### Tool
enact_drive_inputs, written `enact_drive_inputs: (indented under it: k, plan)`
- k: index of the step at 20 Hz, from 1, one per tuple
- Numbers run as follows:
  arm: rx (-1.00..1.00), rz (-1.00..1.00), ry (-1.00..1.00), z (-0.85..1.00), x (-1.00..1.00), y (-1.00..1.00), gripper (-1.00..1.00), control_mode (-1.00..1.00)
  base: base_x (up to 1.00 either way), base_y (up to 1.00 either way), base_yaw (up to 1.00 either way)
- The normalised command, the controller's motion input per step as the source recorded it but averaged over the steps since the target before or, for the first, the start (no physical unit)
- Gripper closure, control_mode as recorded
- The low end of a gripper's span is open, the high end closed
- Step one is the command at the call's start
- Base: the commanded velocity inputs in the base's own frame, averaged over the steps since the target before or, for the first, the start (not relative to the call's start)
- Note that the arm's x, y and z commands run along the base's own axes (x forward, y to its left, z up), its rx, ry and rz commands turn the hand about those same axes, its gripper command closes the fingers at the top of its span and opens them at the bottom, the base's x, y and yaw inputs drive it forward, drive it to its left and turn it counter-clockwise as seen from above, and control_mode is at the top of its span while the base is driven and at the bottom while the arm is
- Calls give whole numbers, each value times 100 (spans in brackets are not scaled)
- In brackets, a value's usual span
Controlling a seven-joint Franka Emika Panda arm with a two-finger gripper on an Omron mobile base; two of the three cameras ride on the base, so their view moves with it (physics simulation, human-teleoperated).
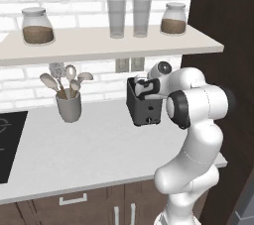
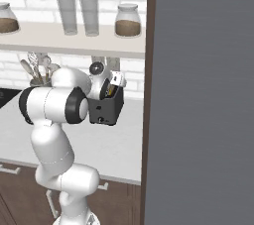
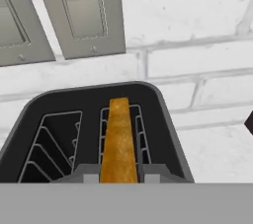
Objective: Start the toaster. Once the lever pops up, take the bread to the plate on the dining counter.
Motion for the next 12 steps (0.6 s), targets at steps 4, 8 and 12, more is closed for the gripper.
enact_drive_inputs:
  k: [4,8,12]
  plan:
    - [0,0,-6,6,-6,0,100,-100,0,0,0]
    - [0,0,-6,27,-21,0,100,-100,0,0,0]
    - [0,0,-12,43,-44,0,100,-100,0,0,0]
